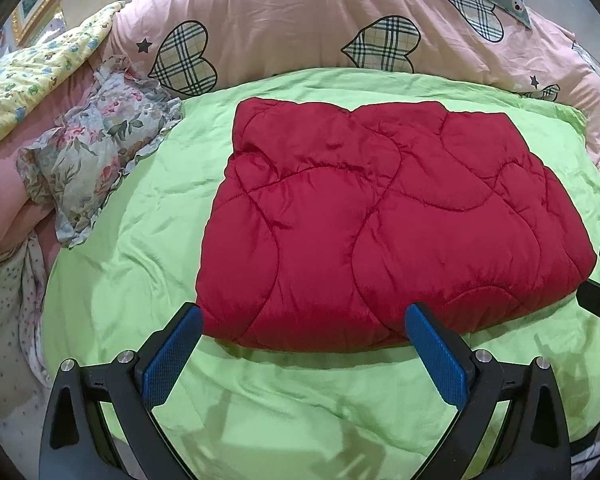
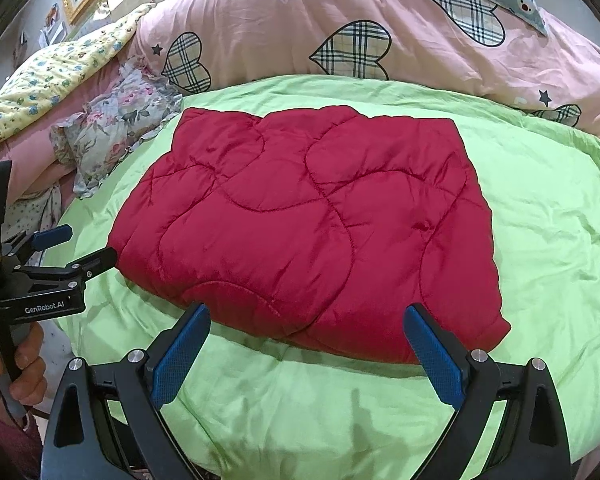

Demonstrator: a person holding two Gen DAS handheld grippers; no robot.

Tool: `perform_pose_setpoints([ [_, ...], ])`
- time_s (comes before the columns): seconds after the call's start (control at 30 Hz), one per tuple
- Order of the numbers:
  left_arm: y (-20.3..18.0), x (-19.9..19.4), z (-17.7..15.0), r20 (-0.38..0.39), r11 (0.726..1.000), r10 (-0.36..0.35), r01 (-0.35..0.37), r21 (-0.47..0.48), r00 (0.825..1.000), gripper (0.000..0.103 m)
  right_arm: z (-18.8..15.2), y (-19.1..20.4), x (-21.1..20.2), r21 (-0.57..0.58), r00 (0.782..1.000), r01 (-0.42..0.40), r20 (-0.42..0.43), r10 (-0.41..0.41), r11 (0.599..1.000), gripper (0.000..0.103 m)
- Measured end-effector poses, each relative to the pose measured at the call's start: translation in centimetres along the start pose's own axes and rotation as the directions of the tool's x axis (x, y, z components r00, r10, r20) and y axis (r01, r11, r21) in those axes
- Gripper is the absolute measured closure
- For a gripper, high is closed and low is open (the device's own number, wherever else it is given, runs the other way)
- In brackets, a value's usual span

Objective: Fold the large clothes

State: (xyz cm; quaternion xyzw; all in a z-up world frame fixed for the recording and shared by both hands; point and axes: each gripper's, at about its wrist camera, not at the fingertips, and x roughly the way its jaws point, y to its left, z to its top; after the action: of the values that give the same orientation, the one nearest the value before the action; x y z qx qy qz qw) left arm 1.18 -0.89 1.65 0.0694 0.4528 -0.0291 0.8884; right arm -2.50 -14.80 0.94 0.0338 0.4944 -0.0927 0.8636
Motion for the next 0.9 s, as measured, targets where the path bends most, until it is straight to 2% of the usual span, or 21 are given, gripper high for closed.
perform_pose_setpoints([
  [0.9,-0.3,2.6,1.7,-0.013,1.0,-0.001,0.001,-0.011,1.0,0.001,2.7,-1.2,2.2,0.031,1.0,-0.007,-0.01,0.007,0.999,0.005],
])
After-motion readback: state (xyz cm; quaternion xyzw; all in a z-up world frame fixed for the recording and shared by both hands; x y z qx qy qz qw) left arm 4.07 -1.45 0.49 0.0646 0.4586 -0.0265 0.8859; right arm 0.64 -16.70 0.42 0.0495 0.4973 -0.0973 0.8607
